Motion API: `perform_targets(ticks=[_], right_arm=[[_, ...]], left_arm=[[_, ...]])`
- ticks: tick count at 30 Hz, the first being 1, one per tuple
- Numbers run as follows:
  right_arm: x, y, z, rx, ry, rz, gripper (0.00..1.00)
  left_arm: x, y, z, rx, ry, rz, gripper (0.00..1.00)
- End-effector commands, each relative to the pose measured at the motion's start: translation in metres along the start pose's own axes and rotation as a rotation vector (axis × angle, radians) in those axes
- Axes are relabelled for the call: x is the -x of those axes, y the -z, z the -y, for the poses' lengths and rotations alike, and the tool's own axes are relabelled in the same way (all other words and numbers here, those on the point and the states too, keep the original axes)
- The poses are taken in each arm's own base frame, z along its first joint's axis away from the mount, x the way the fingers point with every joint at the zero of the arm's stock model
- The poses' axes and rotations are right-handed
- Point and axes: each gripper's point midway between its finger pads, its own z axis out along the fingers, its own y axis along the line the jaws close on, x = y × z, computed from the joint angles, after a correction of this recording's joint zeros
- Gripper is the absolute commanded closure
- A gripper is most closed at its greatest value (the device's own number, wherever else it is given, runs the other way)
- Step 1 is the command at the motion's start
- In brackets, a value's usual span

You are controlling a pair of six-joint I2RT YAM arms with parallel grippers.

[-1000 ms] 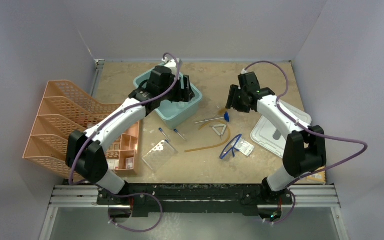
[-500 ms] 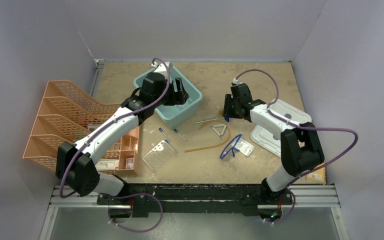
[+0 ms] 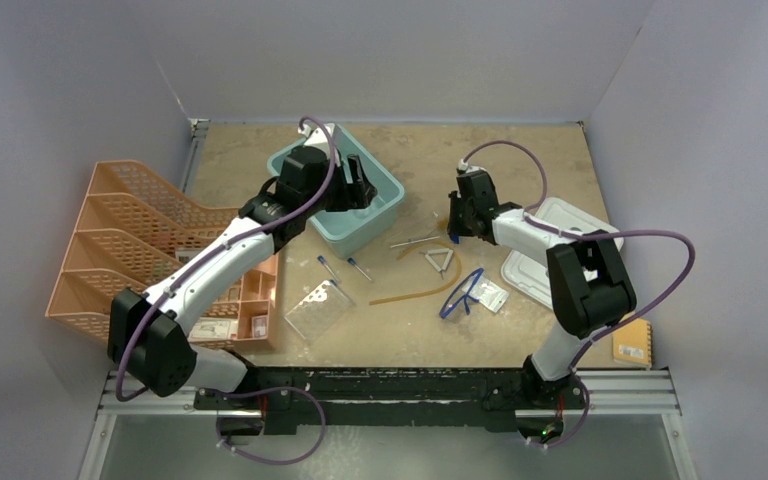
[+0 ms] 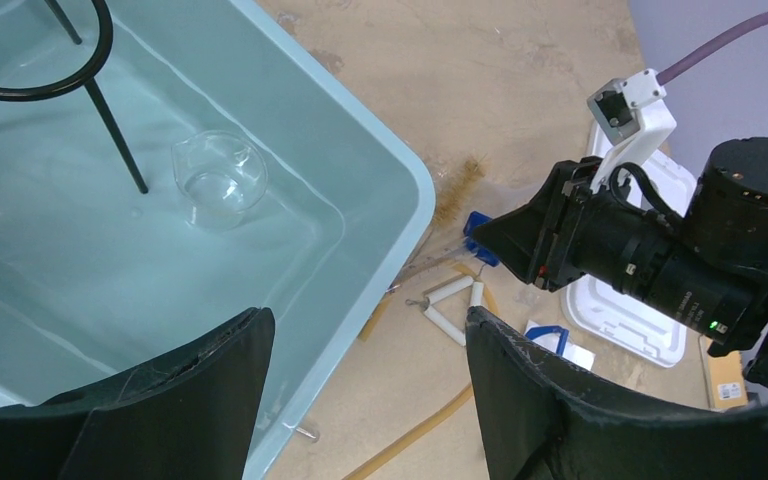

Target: Organize the chemistry lab equipment

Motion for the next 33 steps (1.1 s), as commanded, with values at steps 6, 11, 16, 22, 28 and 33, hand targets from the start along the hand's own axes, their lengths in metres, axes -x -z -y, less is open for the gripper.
perform_targets(ticks=[6,11,16,22,28,33], right_arm=[[-0.004,0.015,-0.017,0.119,0.042,0.013,1.00],[0.004,0.043,-0.024,0.180,0.076,0.047,1.00],[0.013,0.080,-0.035,0.282,0.071,0.086,1.00],[0.030,0.130,-0.054,0.425,0.107,0.141,1.00],[0.051,0.174,-0.076,0.560,0.166,0.210,1.00],[0.074,0.204,-0.087,0.616,0.226,0.272,1.00]], left_arm=[[0.023,0.014,0.028,-0.107,0.117,0.080,0.30],[0.024,0.014,0.050,-0.159,0.137,0.078,0.30],[0.017,0.013,0.056,-0.167,0.149,0.063,0.30],[0.007,0.015,0.087,-0.335,0.126,-0.005,0.29],[-0.040,0.007,0.122,-0.487,0.082,-0.233,0.29],[-0.059,0.011,0.144,-0.572,0.048,-0.327,0.31]])
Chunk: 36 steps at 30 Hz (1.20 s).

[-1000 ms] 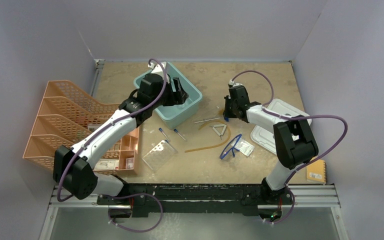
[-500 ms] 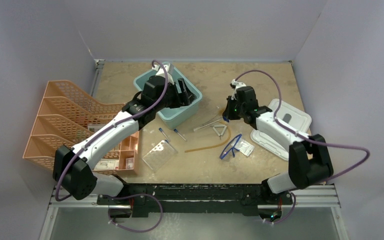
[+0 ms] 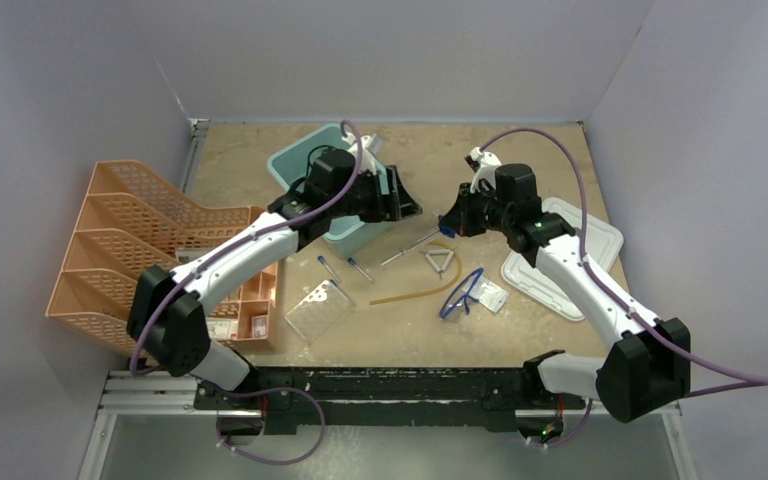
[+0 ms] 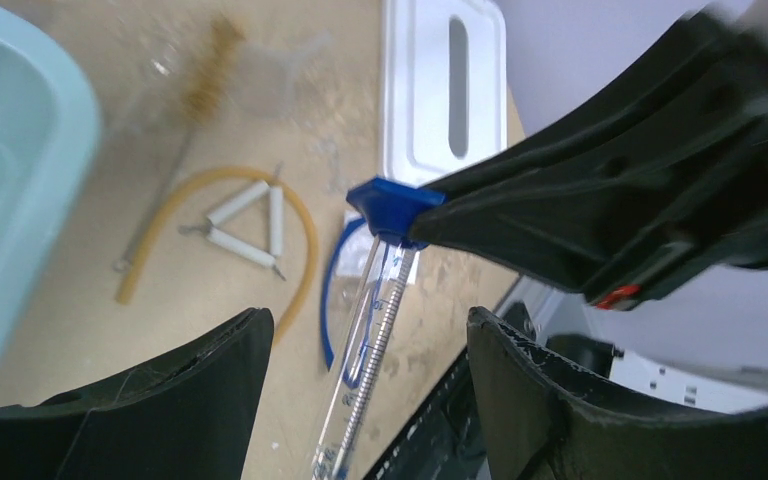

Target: Organize the chemistry lab equipment

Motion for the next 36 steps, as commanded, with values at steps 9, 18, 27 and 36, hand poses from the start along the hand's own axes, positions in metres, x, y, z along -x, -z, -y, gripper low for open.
perform_targets(ticks=[9,18,27,36], right_arm=[[0.064,0.037,-0.041,0.123,0.182,0.128,1.00],[0.068,0.038,-0.041,0.127,0.267,0.067,1.00],[0.078,0.037,-0.040,0.101,0.223,0.063,0.74],[0.146,0.081,-0.043,-0.040,-0.050,0.369,0.30]], left_arm=[[0.001,0.016,0.049,-0.166,-0.119,-0.063,0.59],[0.005,0.023,0.056,-0.180,-0.159,-0.055,0.56],[0.016,0.024,0.051,-0.137,-0.170,-0.022,1.00],[0.088,0.066,-0.027,0.306,-0.066,0.336,1.00]])
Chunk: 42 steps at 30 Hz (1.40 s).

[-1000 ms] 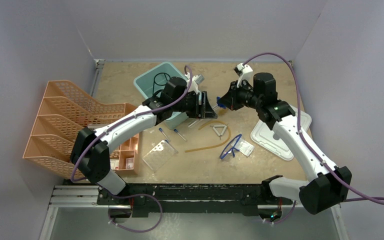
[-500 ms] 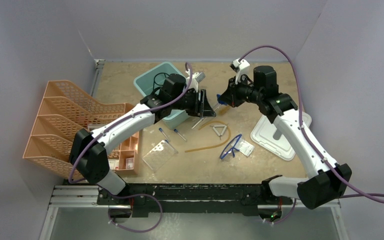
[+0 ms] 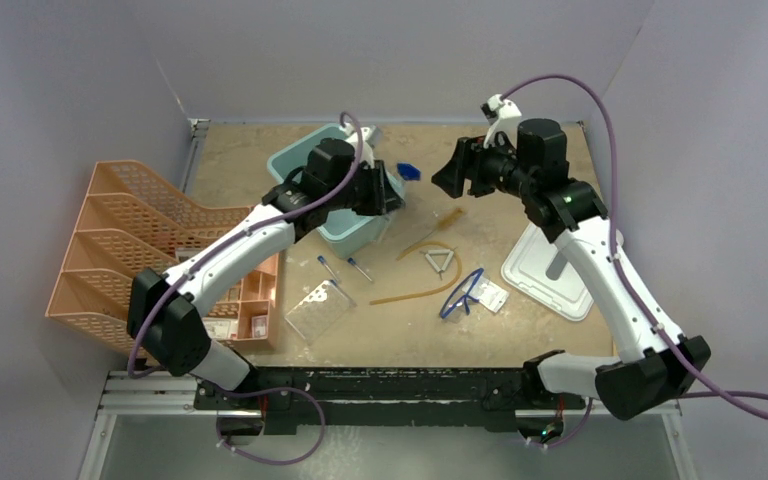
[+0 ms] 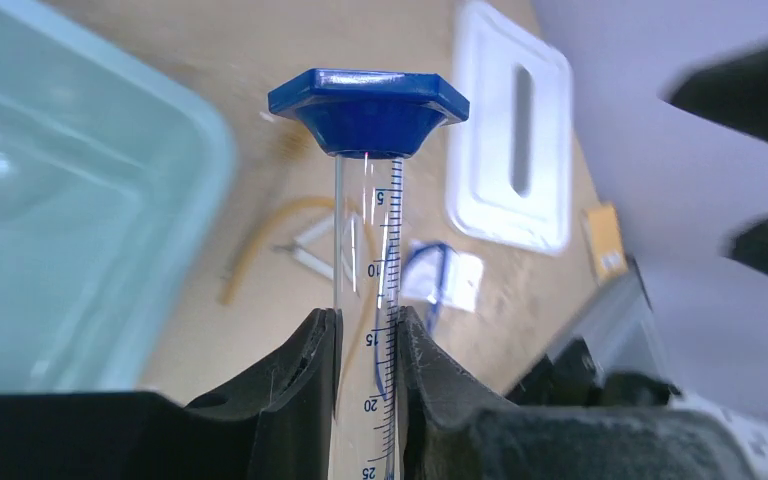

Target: Organize the chemistry lab equipment

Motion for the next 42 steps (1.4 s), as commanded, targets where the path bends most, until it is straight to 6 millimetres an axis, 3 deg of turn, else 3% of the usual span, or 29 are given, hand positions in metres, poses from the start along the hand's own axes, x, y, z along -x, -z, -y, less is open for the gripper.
perform_targets(ticks=[1,5,10,20,32,42], right_arm=[[0.060,0.033,-0.001,-0.093,-0.096,0.257,0.30],[0.055,0.035,0.011,-0.155,-0.109,0.274,0.29],[0.045,0.025,0.021,-0.186,-0.115,0.241,0.29],[0.044,0.016,0.033,-0.233,-0.049,0.219,0.29],[0.042,0.015,0.037,-0.245,-0.011,0.200,0.28],[0.040,0.012,0.038,-0.243,-0.007,0.186,0.28]], left_arm=[[0.072,0.050,-0.044,0.313,0.047,0.341,1.00],[0.092,0.083,-0.087,0.593,0.137,0.495,1.00],[0.090,0.103,-0.135,0.877,0.238,0.567,1.00],[0.074,0.082,-0.196,1.125,0.314,0.515,1.00],[0.052,0.057,-0.246,1.240,0.314,0.441,1.00],[0.041,0.027,-0.272,1.280,0.323,0.407,1.00]])
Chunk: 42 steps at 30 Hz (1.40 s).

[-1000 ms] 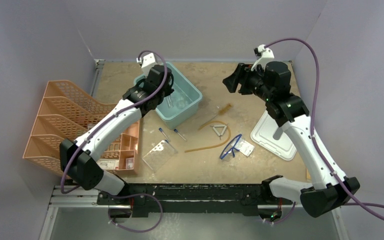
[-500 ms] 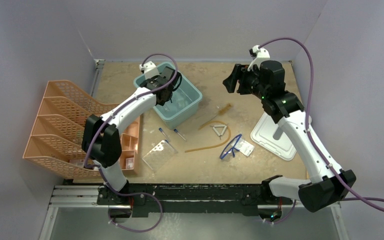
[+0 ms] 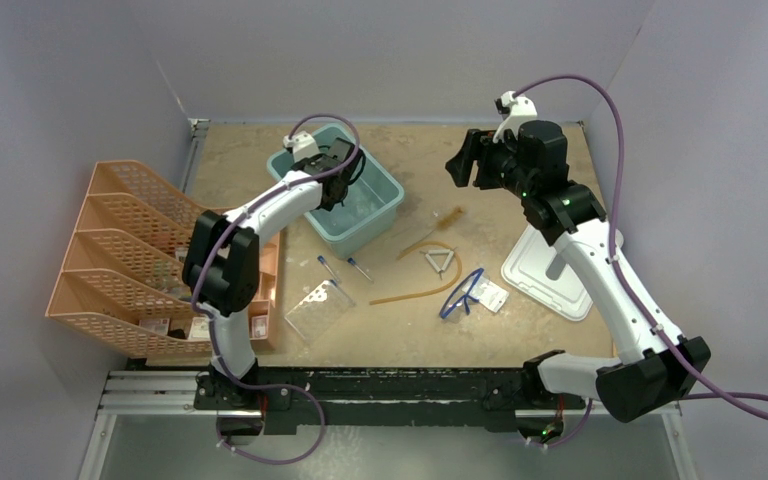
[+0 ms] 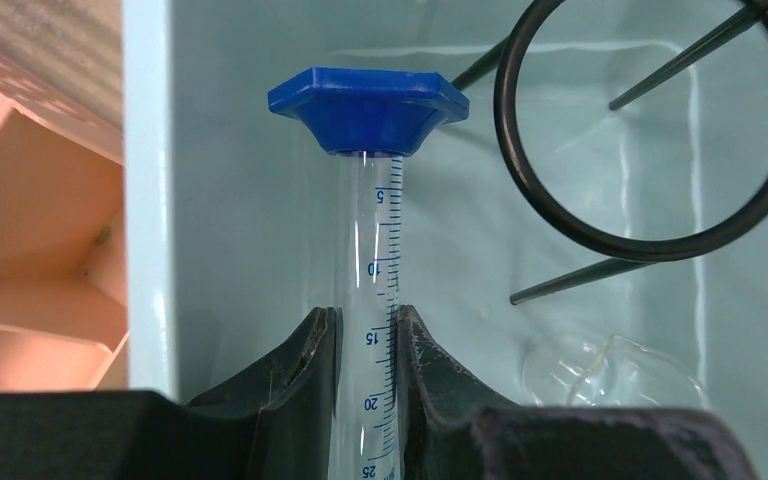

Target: Organize the chemistry lab equipment

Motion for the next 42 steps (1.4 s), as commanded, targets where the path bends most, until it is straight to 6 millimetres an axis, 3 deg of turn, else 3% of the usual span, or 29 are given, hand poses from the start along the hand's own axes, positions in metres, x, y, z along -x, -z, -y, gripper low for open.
perform_targets(ticks=[1,7,16,24,34,38,42], right_arm=[[0.019,0.005,-0.002,0.003,0.018,0.054,0.28],[0.016,0.002,0.000,-0.006,0.016,0.044,0.28],[0.017,0.004,0.005,-0.038,0.021,0.042,0.28],[0.015,0.007,0.007,-0.047,0.013,0.040,0.28],[0.000,0.008,0.009,-0.057,-0.026,0.006,0.28],[-0.010,-0.001,0.022,-0.122,-0.047,-0.019,0.28],[-0.046,-0.019,0.036,-0.201,-0.144,-0.126,0.34]], left_arm=[[0.019,-0.005,0.015,0.001,0.059,0.053,1.00],[0.017,-0.018,0.012,0.033,0.064,0.064,1.00],[-0.001,-0.035,0.010,0.042,0.042,0.003,0.91],[0.011,-0.031,0.015,0.018,0.042,0.016,0.68],[0.036,-0.008,0.009,-0.002,0.029,0.042,0.55],[0.069,0.023,0.009,-0.080,0.069,0.081,0.55],[0.100,0.061,0.009,-0.204,0.103,0.114,0.55]])
